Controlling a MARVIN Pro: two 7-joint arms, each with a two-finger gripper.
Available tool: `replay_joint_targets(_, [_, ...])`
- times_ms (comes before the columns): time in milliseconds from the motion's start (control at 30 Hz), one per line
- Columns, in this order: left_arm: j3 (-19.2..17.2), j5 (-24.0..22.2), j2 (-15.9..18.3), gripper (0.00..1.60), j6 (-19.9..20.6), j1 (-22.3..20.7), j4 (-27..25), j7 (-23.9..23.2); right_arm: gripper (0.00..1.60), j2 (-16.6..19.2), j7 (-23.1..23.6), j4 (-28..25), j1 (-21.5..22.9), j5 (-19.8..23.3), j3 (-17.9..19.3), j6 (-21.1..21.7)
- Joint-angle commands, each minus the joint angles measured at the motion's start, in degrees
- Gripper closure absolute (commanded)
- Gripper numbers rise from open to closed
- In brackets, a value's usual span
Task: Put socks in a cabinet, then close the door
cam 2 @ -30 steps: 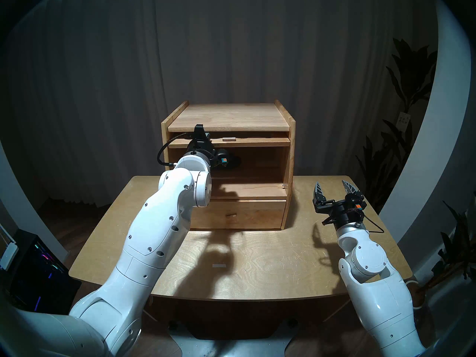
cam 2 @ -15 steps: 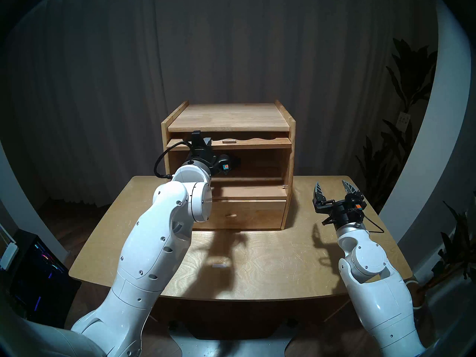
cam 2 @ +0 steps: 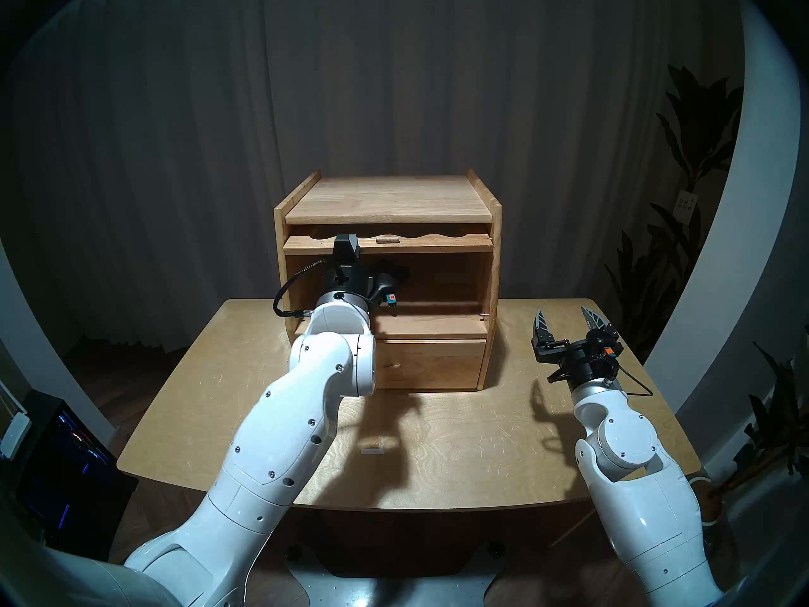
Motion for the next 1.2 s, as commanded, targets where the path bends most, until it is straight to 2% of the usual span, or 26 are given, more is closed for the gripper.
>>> replay_joint_targets(0, [2.5, 4.8, 1.2, 1.60, 2.5, 3.1, -2.1, -0.2, 0.00, 0.0, 0.0, -1.3, 0.2, 0.0, 0.3, -0.6])
replay_joint_targets(100, [3.5, 8.4, 2.1, 1.60, 4.7, 3.9, -2.9, 1.2, 0.00, 0.0, 0.0, -1.3, 0.2, 0.0, 0.3, -0.6])
replay_joint_targets(133, [3.9, 11.0, 2.6, 1.60, 6.5, 3.6, -2.0, 3.0, 0.00, 0.0, 0.0, -1.3, 0.2, 0.0, 0.3, -0.6])
replay_joint_targets(333, [4.5, 14.1, 3.8, 1.60, 8.0, 5.9, -6.3, 1.0, 0.00, 0.0, 0.0, -1.3, 0.2, 0.0, 0.3, -0.6])
replay_joint_targets(467, [4.3, 16.9, 4.9, 1.60, 9.8, 6.4, -7.8, 1.5, 0.00, 0.0, 0.0, -1.2, 0.2, 0.0, 0.3, -0.6])
replay_joint_targets(633, [4.1, 18.0, 5.8, 1.60, 10.2, 7.5, -10.6, 1.3, 0.00, 0.0, 0.0, -1.2, 0.3, 0.0, 0.3, -0.5])
replay_joint_targets(900, [6.8, 19.4, 5.7, 1.60, 12.3, 11.5, -14.4, 3.4, 0.00, -0.1, 0.0, -1.2, 0.3, 0.0, 0.3, -0.5])
replay_joint_targets(1033, [10.0, 19.5, 7.2, 1.60, 13.0, 13.7, -16.1, 2.8, 0.00, -0.1, 0.1, -1.2, 0.3, 0.0, 0.3, -0.5])
replay_joint_targets(1100, [10.4, 19.8, 7.9, 1.60, 13.8, 14.1, -16.7, 2.1, 0.00, -0.1, 0.0, -1.2, 0.3, 0.0, 0.3, -0.5])
replay_joint_targets(1167, [9.2, 21.3, 7.4, 1.60, 13.4, 14.8, -17.1, 0.8, 0.00, -0.1, 0.0, -1.3, 0.2, 0.0, 0.4, -0.6])
